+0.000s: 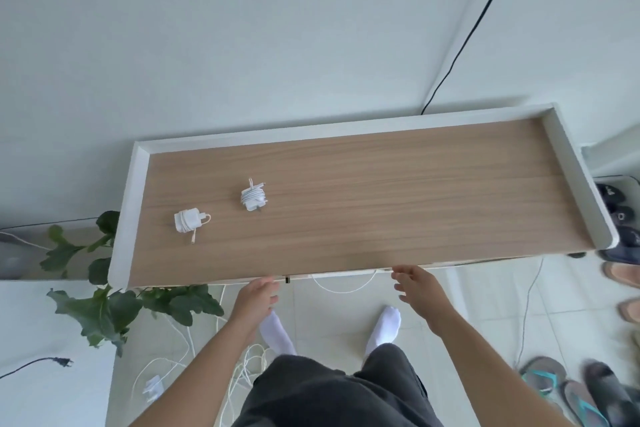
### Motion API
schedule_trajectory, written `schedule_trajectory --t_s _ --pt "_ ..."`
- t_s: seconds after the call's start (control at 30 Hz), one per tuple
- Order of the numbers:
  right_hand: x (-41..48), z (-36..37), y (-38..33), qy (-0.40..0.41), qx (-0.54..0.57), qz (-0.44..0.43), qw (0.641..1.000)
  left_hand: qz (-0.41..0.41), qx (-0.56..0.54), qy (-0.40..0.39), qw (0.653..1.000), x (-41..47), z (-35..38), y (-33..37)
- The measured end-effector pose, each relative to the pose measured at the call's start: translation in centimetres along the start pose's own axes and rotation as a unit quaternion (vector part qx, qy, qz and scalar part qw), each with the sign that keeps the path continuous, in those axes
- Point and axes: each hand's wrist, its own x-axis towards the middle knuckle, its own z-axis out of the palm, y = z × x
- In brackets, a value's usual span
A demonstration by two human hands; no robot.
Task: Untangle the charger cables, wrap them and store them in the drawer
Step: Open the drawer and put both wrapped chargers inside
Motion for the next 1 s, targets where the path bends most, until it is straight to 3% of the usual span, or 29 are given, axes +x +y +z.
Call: schedule_trajectory --t_s 0.33,0.57,0.77,0.87,1.0 --pt "4.5 -1.8 4.5 0.076 0.024 0.057 0.995 -0.033 -0.008 -0.057 0.998 2.6 1.6 -1.1" --pt "6.2 -2.0 5.0 0.107 -0.012 0.019 0.994 0.062 0.094 -0.024 0.993 4.6 3.4 -3.7" --pt "5.6 -1.2 6.5 0.137 -0.011 -0.040 0.990 0.188 0.253 0.038 0.948 5.1 3.0 -5.4" --pt "5.2 -1.1 7.4 0.138 -0.003 -0.054 0.989 0.238 0.275 0.039 0.931 5.6 2.1 -6.7" --pt "3.5 -0.3 9.0 0.154 -0.127 -0.041 0.979 0.269 0.267 0.042 0.924 4.2 2.1 -8.1"
